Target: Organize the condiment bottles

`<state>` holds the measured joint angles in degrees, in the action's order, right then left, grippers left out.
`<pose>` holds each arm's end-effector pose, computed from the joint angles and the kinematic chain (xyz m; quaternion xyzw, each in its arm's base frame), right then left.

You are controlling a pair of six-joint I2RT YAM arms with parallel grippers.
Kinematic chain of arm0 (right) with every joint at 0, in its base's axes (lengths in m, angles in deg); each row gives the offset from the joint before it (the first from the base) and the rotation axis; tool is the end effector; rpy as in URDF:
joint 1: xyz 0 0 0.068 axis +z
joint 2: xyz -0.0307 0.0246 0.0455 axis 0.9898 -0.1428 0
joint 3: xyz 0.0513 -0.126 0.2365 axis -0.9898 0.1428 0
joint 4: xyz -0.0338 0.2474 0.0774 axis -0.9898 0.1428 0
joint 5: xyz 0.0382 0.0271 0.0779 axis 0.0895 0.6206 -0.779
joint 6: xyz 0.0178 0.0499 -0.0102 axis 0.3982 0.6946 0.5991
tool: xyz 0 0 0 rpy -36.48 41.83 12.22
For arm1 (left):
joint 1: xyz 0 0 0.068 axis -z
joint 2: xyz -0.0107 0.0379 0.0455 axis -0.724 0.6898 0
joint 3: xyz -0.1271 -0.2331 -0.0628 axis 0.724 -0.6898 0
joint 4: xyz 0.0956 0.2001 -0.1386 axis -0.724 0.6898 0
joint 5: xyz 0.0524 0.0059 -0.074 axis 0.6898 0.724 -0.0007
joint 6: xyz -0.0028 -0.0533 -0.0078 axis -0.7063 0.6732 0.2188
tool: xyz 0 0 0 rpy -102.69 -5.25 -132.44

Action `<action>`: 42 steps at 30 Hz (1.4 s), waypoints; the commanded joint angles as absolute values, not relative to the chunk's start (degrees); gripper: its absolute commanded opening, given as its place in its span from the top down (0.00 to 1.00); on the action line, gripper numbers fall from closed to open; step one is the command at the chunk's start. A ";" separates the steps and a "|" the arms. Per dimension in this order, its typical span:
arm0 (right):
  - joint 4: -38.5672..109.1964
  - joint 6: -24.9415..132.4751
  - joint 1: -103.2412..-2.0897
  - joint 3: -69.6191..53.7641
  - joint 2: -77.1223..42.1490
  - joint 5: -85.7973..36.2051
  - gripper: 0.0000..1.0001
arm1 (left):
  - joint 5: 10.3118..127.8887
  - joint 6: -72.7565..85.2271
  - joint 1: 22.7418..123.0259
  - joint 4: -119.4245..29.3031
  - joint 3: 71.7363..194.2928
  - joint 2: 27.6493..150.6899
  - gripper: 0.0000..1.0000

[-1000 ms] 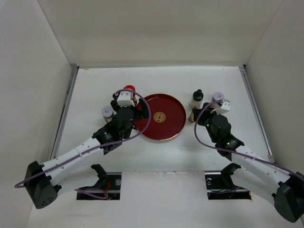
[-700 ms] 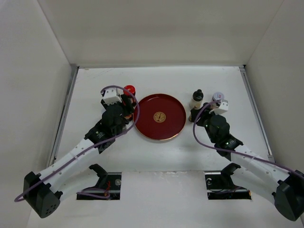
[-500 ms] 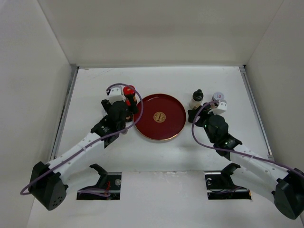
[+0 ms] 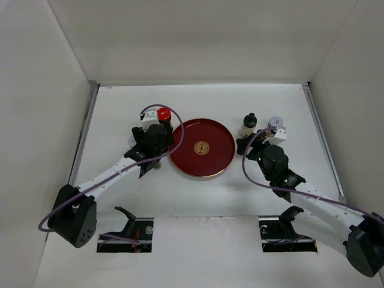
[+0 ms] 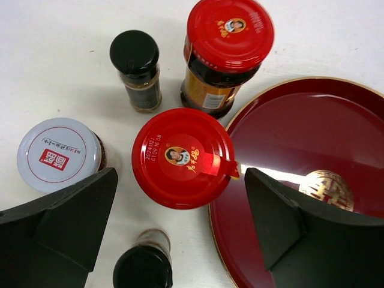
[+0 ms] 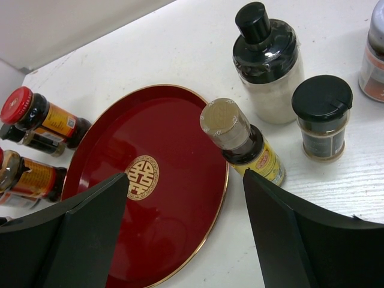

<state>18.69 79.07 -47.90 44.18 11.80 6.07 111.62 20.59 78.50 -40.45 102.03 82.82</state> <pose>0.1782 0.1027 0.2351 0.1146 0.7644 0.2035 0.6010 0.2305 -0.1209 0.2462 -0.1015 0.8359 -0.0070 0.5394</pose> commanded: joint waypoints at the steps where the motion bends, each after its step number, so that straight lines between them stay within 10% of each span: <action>1: 14.86 78.50 -47.04 42.04 11.83 5.17 0.16 | 110.32 21.20 77.63 -44.18 103.12 84.86 0.13; 20: 14.15 78.42 -46.86 42.22 11.39 4.47 0.16 | 108.65 20.23 75.78 -49.20 104.53 88.74 0.56; 42: 13.71 79.03 -46.95 43.18 13.31 4.73 0.17 | 112.08 13.90 87.38 -54.46 119.98 93.20 0.63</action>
<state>17.16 78.72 -47.16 44.18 11.19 4.82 111.91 15.17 85.65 -44.98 114.03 90.06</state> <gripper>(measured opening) 0.829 0.662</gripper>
